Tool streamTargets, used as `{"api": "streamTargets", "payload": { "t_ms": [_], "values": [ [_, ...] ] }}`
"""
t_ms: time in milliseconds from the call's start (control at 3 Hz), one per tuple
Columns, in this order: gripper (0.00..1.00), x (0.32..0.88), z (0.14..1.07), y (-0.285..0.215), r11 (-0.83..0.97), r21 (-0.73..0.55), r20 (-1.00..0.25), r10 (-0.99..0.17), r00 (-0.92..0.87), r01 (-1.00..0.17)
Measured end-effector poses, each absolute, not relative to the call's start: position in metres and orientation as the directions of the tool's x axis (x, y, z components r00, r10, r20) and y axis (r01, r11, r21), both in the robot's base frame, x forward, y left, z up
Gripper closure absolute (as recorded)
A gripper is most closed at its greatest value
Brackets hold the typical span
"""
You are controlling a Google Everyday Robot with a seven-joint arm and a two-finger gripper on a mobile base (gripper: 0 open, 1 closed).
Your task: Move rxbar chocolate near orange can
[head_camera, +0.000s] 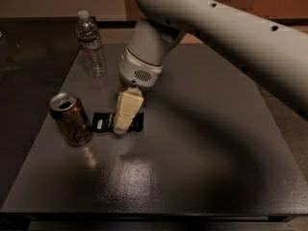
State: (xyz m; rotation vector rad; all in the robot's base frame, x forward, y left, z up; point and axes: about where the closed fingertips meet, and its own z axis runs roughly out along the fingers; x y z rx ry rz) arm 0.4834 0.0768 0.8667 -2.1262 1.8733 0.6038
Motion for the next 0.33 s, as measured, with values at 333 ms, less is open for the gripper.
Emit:
{"api": "streamTargets", "payload": {
  "t_ms": [333],
  "values": [
    [0.00,0.4834,0.8667,0.0769,-0.147,0.088,-0.458,-0.884,0.091,-0.985]
  ]
}}
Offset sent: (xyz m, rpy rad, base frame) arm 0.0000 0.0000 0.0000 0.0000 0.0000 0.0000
